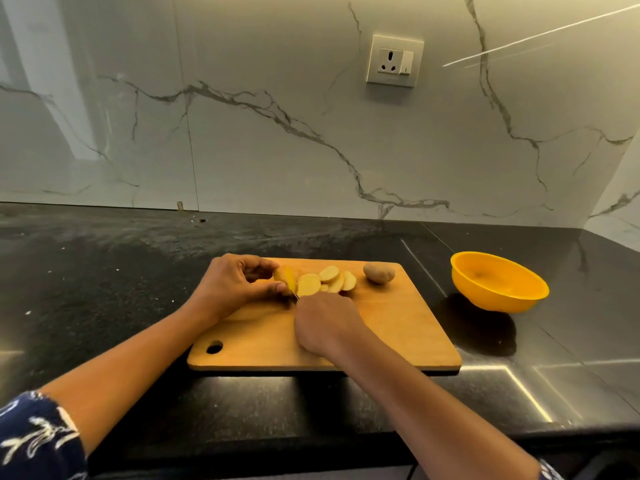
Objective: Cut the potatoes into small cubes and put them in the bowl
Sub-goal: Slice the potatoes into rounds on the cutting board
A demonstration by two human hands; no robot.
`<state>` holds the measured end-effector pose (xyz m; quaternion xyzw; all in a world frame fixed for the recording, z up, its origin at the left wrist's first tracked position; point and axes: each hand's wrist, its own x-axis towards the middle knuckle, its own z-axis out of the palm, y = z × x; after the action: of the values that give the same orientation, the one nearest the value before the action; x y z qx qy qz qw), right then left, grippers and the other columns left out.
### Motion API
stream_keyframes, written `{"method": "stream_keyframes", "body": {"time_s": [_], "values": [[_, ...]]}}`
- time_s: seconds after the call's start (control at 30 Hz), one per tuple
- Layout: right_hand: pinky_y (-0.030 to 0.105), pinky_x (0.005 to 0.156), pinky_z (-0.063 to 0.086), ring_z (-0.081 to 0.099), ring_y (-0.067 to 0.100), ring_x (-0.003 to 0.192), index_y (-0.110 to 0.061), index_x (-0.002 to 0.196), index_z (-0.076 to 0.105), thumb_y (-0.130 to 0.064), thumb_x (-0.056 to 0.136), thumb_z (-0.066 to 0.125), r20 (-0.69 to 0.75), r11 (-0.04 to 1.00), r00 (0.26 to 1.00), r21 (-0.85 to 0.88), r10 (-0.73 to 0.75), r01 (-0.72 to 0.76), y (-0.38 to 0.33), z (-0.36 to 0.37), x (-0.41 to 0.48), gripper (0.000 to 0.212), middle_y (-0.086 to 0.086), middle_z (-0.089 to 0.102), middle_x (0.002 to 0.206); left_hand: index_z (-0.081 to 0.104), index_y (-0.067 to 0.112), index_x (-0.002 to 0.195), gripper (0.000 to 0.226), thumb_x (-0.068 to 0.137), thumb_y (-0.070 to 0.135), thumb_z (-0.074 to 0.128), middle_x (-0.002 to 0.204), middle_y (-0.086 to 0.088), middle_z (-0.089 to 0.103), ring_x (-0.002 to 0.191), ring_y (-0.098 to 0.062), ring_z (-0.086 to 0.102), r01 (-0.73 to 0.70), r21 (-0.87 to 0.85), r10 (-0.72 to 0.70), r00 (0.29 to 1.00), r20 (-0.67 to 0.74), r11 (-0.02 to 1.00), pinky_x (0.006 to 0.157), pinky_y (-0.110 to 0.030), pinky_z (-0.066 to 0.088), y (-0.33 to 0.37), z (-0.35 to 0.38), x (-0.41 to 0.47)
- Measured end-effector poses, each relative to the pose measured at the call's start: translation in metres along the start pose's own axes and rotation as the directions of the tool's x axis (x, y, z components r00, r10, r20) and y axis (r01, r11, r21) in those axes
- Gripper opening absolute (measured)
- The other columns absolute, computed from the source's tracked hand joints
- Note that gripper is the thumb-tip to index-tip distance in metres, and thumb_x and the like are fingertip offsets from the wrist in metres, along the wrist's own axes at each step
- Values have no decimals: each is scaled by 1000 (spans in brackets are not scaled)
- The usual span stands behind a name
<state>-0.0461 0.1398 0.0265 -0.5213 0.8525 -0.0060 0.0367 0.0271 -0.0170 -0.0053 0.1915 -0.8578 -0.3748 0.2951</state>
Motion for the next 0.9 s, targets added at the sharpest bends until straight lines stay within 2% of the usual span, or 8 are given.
{"method": "stream_keyframes", "body": {"time_s": [0.3, 0.5, 0.57, 0.63, 0.7, 0.8, 0.9], "values": [[34, 70, 37, 56, 26, 99, -11, 115, 56, -19, 98, 40, 61, 999, 998, -22, -32, 33, 23, 2, -41, 24, 9, 59, 113, 65, 26, 109, 52, 59, 36, 77, 101, 14, 67, 94, 1, 65, 12, -13, -12, 1000, 8, 1000, 77, -7, 49, -4, 1, 4], [27, 58, 36, 50, 13, 77, -18, 103, 56, -34, 101, 34, 57, 991, 998, 132, 29, -36, 51, -12, -63, 27, -3, 51, 84, 60, 36, 112, 51, 65, 30, 78, 109, 16, 65, 97, 7, 62, 18, -38, -15, 995, 95, 999, 74, -5, 47, -11, -5, 4], [24, 54, 38, 51, 8, 70, -20, 101, 56, -39, 101, 32, -22, 979, 997, 193, 69, -63, 64, -25, -66, 31, -5, 54, 80, 59, 39, 111, 48, 70, 26, 79, 110, 18, 63, 97, 10, 60, 23, 2, -23, 993, 116, 1000, 73, -4, 46, -13, -7, 6], [23, 51, 42, 52, 7, 61, -20, 100, 56, -41, 102, 30, -169, 969, 982, 244, 81, -38, 76, -37, -57, 34, -4, 56, 78, 58, 40, 112, 47, 71, 25, 78, 111, 19, 62, 96, 12, 59, 25, 34, -30, 990, 138, 999, 76, -6, 47, -13, -10, 7], [25, 48, 45, 51, 8, 54, -17, 94, 56, -39, 102, 31, -309, 948, 947, 317, 85, 19, 85, -44, -34, 33, -2, 56, 72, 57, 41, 111, 50, 67, 38, 80, 109, 20, 63, 98, 11, 59, 31, 60, -41, 986, 163, 998, 81, -10, 47, -14, -13, 7], [23, 46, 34, 46, 9, 50, -19, 84, 50, -36, 102, 35, -499, 932, 864, 340, 69, 122, 99, -31, 12, 28, -4, 51, 62, 54, 44, 114, 73, 48, 69, 73, 107, 23, 63, 100, 8, 59, 27, 111, -50, 977, 209, 993, 81, -7, 44, -12, -16, 6], [23, 46, 30, 43, 9, 47, -19, 82, 48, -32, 101, 39, -595, 892, 798, 406, 94, 198, 108, 0, 39, 25, -8, 47, 57, 44, 43, 127, 91, 46, 78, 68, 116, 27, 53, 109, 7, 51, -10, 224, -50, 964, 260, 975, 97, -18, 38, -14, -12, 9]]}}
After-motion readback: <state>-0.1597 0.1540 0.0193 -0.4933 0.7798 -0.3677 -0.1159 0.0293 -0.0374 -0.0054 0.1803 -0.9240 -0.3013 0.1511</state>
